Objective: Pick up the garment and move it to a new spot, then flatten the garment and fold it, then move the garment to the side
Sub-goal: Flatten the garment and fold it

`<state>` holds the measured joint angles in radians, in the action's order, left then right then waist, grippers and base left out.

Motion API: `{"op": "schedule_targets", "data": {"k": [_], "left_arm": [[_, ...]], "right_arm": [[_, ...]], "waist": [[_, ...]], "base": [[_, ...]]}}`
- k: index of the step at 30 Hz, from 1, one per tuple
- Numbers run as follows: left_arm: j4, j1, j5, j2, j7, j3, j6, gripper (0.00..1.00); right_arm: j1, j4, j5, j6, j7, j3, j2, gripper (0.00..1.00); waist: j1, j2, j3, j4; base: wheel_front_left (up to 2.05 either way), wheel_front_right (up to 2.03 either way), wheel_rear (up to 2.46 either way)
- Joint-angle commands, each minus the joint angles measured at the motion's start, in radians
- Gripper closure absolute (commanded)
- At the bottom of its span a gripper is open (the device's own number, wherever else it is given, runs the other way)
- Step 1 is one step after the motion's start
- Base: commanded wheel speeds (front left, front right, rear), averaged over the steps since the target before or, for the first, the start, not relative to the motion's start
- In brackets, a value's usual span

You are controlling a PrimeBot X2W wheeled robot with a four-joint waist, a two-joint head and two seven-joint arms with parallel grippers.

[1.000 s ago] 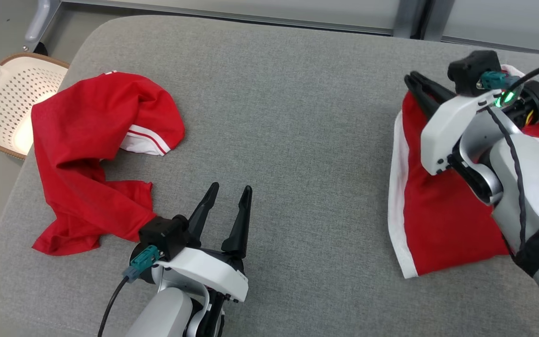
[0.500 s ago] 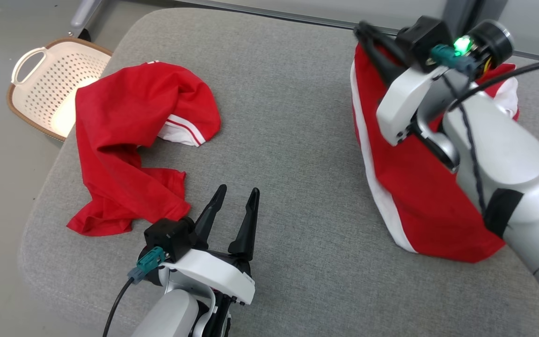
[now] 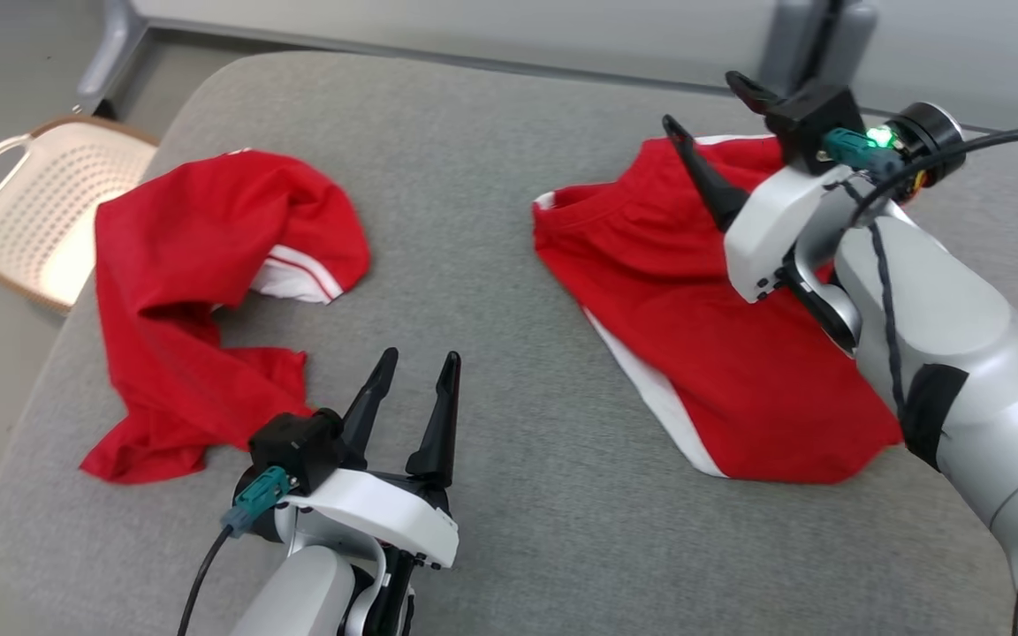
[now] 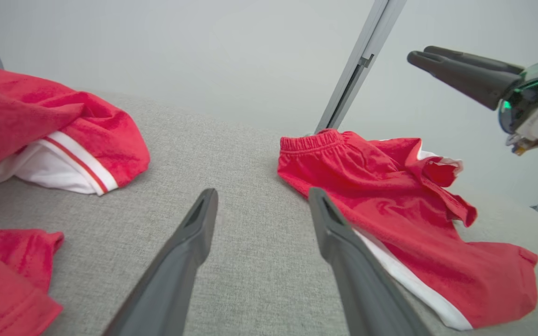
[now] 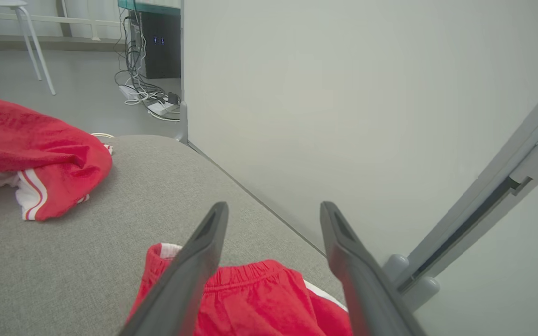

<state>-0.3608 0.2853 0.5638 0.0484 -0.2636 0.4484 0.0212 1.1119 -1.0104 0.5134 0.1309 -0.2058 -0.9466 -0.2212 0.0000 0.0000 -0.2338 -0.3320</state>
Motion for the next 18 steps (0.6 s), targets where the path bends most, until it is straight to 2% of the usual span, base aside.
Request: {"op": "schedule_targets", "data": {"k": [1, 8, 13, 16, 18], "left_arm": [[0.001, -0.009, -0.010, 0.004, -0.002, -0.011, -0.002, 0.00], [0.018, -0.020, -0.039, 0.004, -0.001, -0.066, -0.011, 0.00], [0.022, -0.041, -0.056, 0.004, -0.001, -0.096, -0.018, 0.00], [0.026, -0.061, -0.056, 0.004, -0.001, -0.115, -0.018, 0.00], [0.030, -0.074, -0.056, 0.004, -0.001, -0.127, -0.017, 0.00]], "right_arm": [[-0.019, -0.010, 0.016, 0.000, -0.020, 0.015, -0.012, 0.00], [-0.123, 0.017, 0.064, 0.000, -0.060, 0.133, -0.081, 0.00], [-0.293, 0.159, 0.044, 0.000, -0.061, 0.305, -0.141, 0.00], [-0.435, 0.258, 0.013, 0.000, -0.061, 0.429, -0.142, 0.00], [-0.535, 0.325, -0.010, 0.000, -0.061, 0.515, -0.120, 0.00]], "waist": [[0.0000, 0.0000, 0.032, 0.044], [0.0000, 0.0000, 0.072, 0.138], [0.0000, 0.0000, 0.096, 0.190], [0.0000, 0.0000, 0.112, 0.217], [0.0000, 0.0000, 0.121, 0.235]], "base": [[0.00, 0.00, 0.00], [0.00, 0.00, 0.00], [0.00, 0.00, 0.00], [0.00, 0.00, 0.00], [0.00, 0.00, 0.00]]}}
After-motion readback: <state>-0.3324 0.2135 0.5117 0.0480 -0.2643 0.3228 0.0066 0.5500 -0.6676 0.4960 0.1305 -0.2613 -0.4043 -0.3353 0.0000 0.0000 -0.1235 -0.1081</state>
